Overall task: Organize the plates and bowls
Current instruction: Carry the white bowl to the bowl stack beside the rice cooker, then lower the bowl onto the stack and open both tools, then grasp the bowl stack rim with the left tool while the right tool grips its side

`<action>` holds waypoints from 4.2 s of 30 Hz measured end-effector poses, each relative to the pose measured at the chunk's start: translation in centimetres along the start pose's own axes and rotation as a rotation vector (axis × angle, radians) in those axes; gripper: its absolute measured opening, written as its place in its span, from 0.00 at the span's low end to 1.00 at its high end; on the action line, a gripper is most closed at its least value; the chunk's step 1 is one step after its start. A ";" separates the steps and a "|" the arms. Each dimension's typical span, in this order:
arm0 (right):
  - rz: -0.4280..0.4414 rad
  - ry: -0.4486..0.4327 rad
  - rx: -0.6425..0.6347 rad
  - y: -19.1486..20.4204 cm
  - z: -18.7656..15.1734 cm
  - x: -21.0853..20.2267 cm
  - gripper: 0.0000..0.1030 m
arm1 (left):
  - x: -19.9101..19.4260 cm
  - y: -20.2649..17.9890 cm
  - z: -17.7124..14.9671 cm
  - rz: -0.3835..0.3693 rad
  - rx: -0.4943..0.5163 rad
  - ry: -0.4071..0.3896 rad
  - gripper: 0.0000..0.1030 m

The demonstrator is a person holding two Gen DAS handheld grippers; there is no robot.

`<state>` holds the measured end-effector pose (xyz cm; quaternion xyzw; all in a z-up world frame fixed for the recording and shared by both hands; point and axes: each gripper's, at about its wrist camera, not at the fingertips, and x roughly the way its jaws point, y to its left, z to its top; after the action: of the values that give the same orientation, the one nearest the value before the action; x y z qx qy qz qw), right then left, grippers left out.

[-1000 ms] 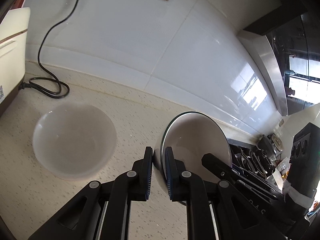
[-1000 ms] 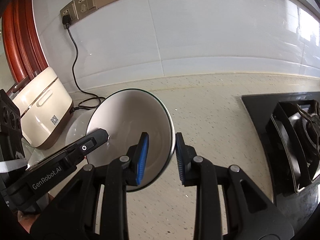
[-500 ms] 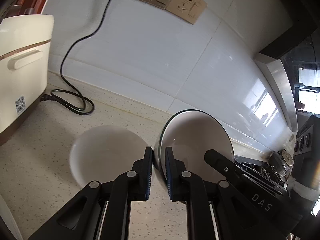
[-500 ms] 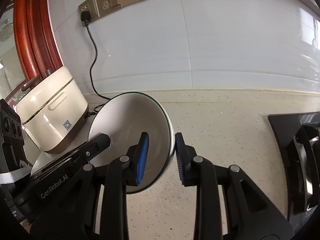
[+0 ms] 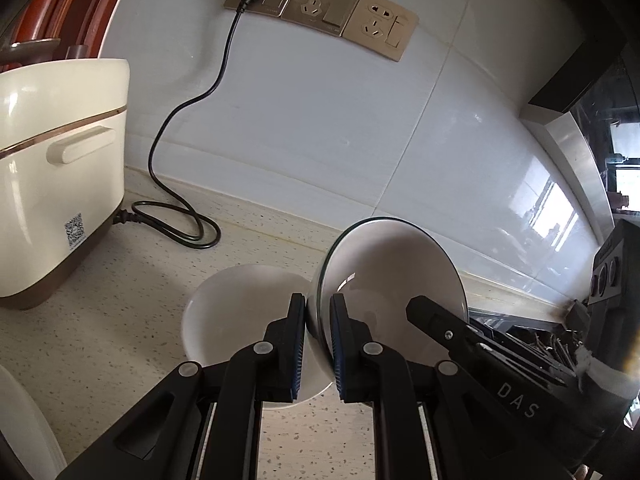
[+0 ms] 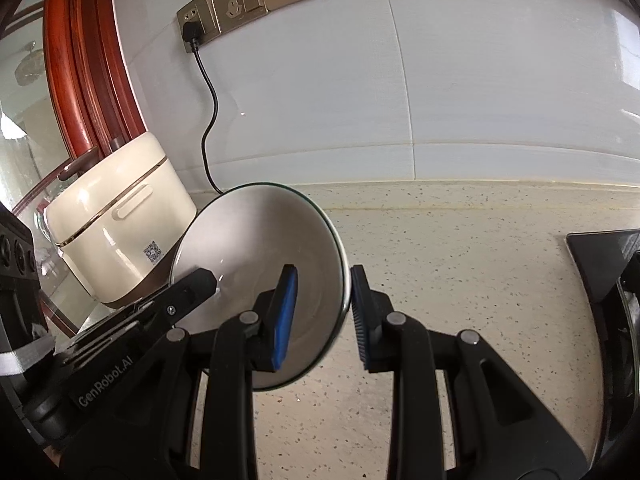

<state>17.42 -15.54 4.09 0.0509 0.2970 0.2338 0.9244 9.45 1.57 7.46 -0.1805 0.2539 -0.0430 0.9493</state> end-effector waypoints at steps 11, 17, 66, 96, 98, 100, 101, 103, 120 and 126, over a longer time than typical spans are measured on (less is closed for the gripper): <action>0.072 0.037 0.002 0.8 -0.4 1.3 0.30 | -0.5 1.3 0.1 0.072 -0.024 -0.012 0.12; 0.101 0.066 -0.015 1.7 -1.0 2.2 0.29 | -0.7 2.5 -0.1 0.114 -0.059 -0.002 0.12; 0.103 0.105 -0.016 2.2 -1.7 4.6 0.38 | -0.2 4.4 -0.5 0.219 -0.121 0.014 0.20; 0.111 0.037 -0.026 2.4 -1.4 3.1 0.43 | -2.4 5.8 -0.6 0.191 -0.205 -0.047 0.25; 0.106 0.047 -0.033 2.7 -1.6 3.3 0.43 | -1.9 5.6 -0.9 0.173 -0.208 -0.029 0.24; 0.121 0.067 -0.034 2.9 -1.7 3.5 0.43 | -1.6 5.5 -1.0 0.163 -0.212 -0.018 0.24; 0.132 0.080 -0.031 2.9 -1.8 3.7 0.45 | -1.4 5.4 -1.0 0.158 -0.211 -0.014 0.24; 0.143 0.099 -0.012 2.9 -1.9 3.9 0.52 | -1.1 5.3 -0.8 0.154 -0.218 0.005 0.31; 0.069 0.125 -0.010 2.8 -2.3 4.0 0.71 | 0.3 6.3 -0.6 0.137 -0.181 0.163 0.67; 0.072 0.145 0.016 2.3 -2.0 4.4 0.82 | 0.8 6.7 0.0 0.132 -0.174 0.251 0.72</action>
<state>18.44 -11.56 0.69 0.0518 0.3630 0.2677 0.8910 10.13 7.64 4.68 -0.2383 0.3847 0.0194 0.8916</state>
